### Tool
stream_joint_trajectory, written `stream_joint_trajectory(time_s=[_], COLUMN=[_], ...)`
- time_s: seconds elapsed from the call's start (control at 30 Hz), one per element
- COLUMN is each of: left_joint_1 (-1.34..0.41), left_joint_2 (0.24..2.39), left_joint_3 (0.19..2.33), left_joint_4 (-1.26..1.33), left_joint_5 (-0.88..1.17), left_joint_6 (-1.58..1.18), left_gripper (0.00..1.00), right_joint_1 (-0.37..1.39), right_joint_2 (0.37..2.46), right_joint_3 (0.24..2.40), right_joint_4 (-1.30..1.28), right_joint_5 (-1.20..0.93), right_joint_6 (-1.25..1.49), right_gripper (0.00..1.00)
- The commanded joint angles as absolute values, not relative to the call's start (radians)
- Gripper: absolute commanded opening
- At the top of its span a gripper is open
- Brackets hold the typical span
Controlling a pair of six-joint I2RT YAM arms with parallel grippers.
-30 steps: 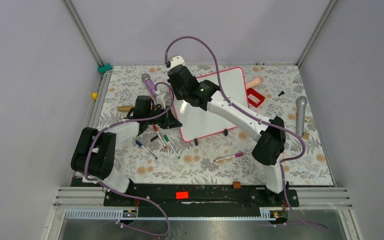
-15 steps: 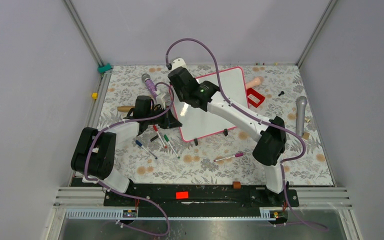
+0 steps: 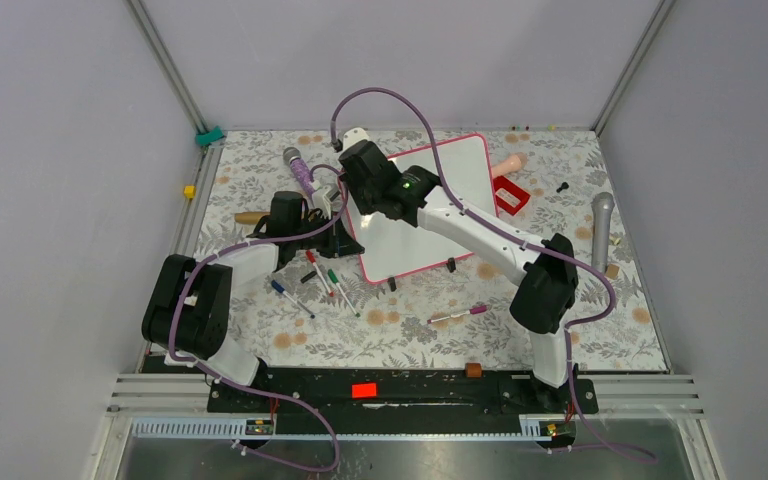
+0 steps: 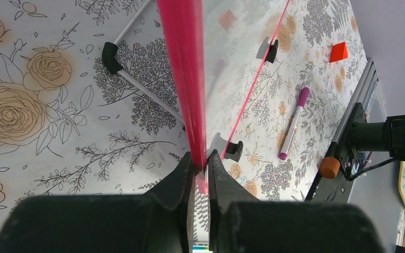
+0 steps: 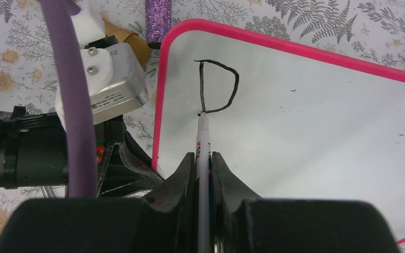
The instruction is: Write a sentence on the whiteboard
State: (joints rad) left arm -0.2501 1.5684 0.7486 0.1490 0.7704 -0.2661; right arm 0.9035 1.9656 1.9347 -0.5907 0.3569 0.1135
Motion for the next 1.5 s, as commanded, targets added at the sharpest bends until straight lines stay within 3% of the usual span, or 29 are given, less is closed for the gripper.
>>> stream_joint_trajectory(time_s=[0.0,0.17,0.23,0.37,0.4,0.43,0.47,1.1,1.47], left_joint_1=[-0.250,-0.249,-0.250,-0.240,-0.236,-0.233,-0.228,-0.194,-0.183], left_joint_2=[1.590,1.588,1.585,1.559,1.553,1.551,1.552,1.342,1.326], left_joint_3=[0.743,0.741,0.739,0.720,0.714,0.710,0.710,0.593,0.665], left_joint_4=[0.089,0.089,0.093,0.114,0.123,0.126,0.126,0.236,0.192], left_joint_5=[0.601,0.605,0.609,0.616,0.619,0.621,0.625,0.668,0.680], left_joint_6=[-0.183,-0.183,-0.181,-0.183,-0.185,-0.187,-0.187,-0.183,-0.142], left_gripper=[0.00,0.00,0.10,0.41,0.78,0.96,0.99,0.99,0.99], right_joint_1=[0.905,0.905,0.905,0.904,0.904,0.904,0.903,0.874,0.863], right_joint_2=[1.923,1.830,1.771,1.681,1.663,1.647,1.631,1.380,1.376], right_joint_3=[1.969,1.898,1.830,1.744,1.732,1.722,1.710,1.464,1.486], right_joint_4=[-0.580,-0.502,-0.445,-0.400,-0.399,-0.398,-0.398,-0.303,-0.261], right_joint_5=[0.288,0.269,0.262,0.271,0.277,0.283,0.288,0.322,0.267], right_joint_6=[0.115,0.117,0.118,0.113,0.110,0.107,0.104,0.039,0.035], right_gripper=[0.00,0.00,0.00,0.00,0.00,0.00,0.00,0.00,0.00])
